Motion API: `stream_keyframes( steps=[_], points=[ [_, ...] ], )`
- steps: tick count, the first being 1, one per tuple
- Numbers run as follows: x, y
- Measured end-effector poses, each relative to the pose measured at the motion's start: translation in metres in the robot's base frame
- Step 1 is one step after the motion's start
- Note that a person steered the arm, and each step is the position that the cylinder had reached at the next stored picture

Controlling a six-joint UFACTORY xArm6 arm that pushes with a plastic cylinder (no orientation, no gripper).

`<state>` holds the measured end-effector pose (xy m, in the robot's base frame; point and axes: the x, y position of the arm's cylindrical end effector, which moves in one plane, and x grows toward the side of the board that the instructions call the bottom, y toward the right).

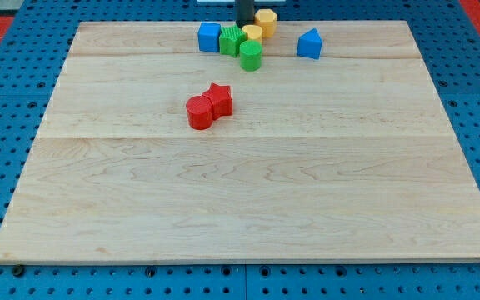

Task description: Place the yellow hexagon diagonally to the top center of the board

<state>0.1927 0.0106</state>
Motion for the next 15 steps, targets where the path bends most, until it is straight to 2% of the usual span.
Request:
stream_keyframes(
  steps=[2, 3, 5, 6, 7, 8, 9, 10, 11, 12, 13, 15],
  points=[
    [0.010, 0.031],
    [0.028, 0.050],
    [0.030, 0.133],
    [0.000, 0.144],
    [-0.001, 0.144],
    [-0.001, 0.102],
    [0.051, 0.024],
    [0.077, 0.021],
    [0.103, 0.035],
    [0.107, 0.122],
    [0.069, 0.124],
    [0.041, 0.124]
  ],
)
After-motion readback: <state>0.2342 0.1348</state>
